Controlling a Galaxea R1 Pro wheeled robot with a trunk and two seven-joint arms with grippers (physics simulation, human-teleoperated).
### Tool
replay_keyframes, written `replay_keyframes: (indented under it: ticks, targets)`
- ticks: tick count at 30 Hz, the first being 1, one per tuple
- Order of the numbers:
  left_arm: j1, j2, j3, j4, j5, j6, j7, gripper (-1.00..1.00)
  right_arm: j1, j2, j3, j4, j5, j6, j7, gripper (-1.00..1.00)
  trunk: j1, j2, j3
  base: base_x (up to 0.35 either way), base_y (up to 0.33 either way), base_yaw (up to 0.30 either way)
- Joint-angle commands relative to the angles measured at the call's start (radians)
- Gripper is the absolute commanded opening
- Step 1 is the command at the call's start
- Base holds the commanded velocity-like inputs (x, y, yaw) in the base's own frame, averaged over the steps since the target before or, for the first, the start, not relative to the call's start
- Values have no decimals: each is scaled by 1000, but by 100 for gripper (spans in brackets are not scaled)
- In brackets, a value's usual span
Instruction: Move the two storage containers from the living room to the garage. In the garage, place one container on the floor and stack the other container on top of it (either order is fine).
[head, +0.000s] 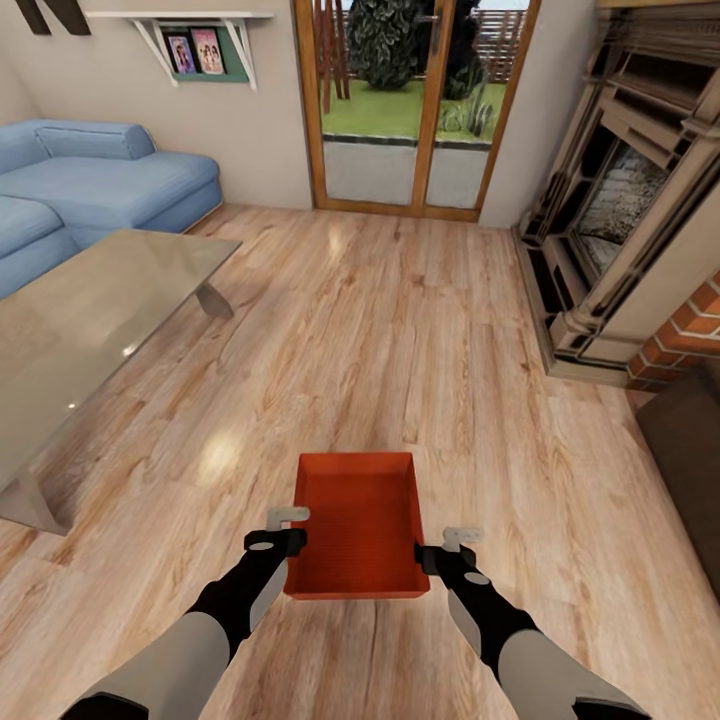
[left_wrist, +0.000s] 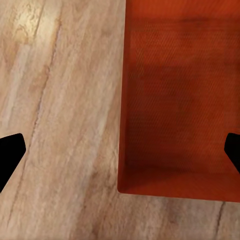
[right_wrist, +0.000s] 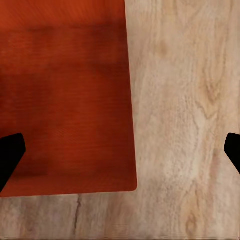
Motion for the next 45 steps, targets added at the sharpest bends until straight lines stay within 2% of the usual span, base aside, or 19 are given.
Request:
replay_keyframes:
  ticks: [1, 6, 18, 27, 45]
  targets:
    - [0, 1, -8, -2, 10, 5, 9, 100, -1, 1, -8, 7, 11, -4, -1, 100, 4, -8, -4, 0, 0, 0]
    - [0, 1, -7, -2, 11, 5, 9, 100, -1, 0, -9, 16, 11, -4, 0, 100, 23, -43, -19, 0, 0, 0]
    - [0, 1, -6, -4, 15, 3, 9, 100, -1, 0, -8, 17, 14, -2, 0, 100, 23, -43, -19, 8, 0, 0]
    - [0, 1, -7, -3, 15, 3, 10, 100, -1, 0, -8, 17, 14, -2, 0, 100, 23, -43, -19, 156, 0, 0]
    - [0, -3, -7, 14, 22, -4, 10, 100, -2, 0, -7, 2, 21, -6, 9, 100, 23, -43, -19, 6, 0, 0]
